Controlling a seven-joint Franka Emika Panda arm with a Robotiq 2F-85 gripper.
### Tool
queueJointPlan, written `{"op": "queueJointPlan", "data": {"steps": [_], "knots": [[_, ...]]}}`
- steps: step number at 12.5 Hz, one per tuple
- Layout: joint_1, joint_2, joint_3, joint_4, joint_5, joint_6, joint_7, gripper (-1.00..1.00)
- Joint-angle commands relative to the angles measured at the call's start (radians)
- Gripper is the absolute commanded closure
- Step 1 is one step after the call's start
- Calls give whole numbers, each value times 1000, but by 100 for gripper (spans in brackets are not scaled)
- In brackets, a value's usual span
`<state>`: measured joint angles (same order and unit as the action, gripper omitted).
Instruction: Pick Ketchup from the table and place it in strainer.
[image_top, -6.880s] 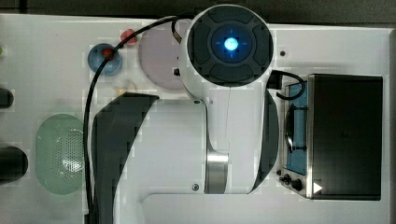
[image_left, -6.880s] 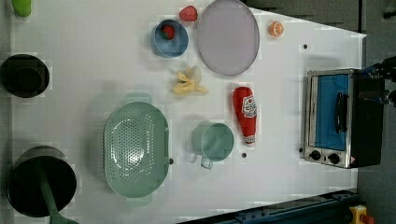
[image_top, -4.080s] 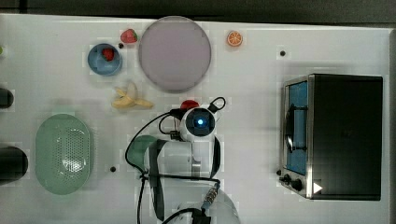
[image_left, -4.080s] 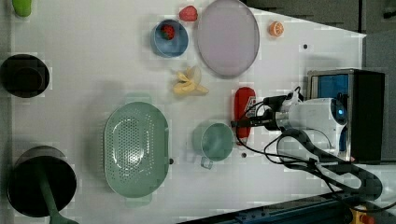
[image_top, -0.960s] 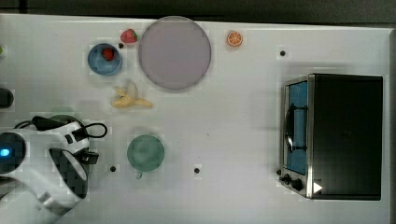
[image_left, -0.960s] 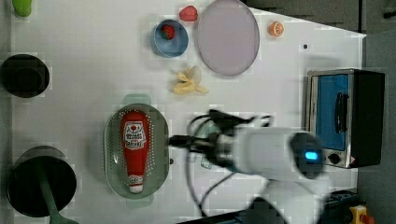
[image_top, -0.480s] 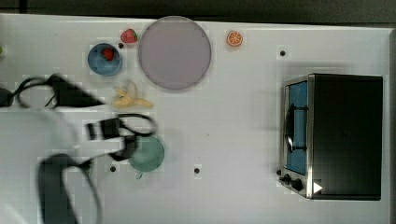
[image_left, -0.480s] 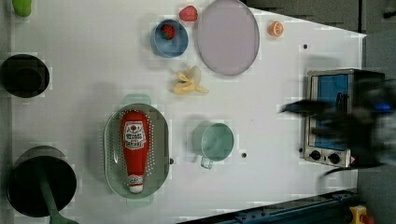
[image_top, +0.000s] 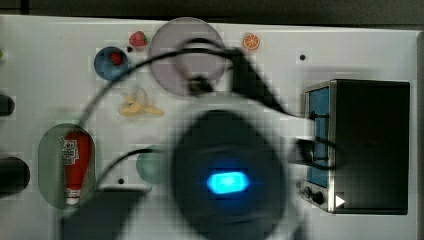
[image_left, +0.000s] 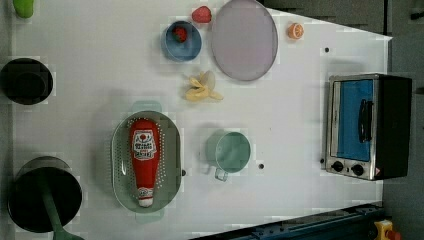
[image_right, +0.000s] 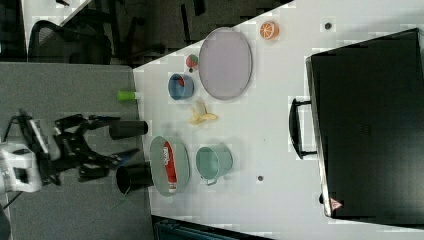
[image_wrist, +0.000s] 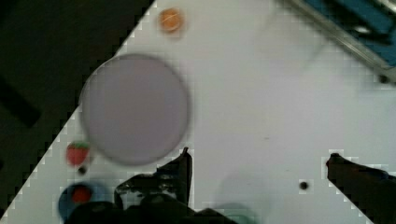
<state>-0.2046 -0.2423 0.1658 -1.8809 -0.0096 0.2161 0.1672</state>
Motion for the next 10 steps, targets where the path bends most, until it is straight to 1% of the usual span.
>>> {"op": "queueJointPlan", "data": {"steps": [1,6,9,10], "knots": [[-11,18,-58,-29,7,-52,-75,-100],[-8,27,-25,-27,13,-57,-74,-100],[-3,27,-11,-27,33,-125,-74,-100],[-3,27,-11,-27,33,-119,-74,-100]]}}
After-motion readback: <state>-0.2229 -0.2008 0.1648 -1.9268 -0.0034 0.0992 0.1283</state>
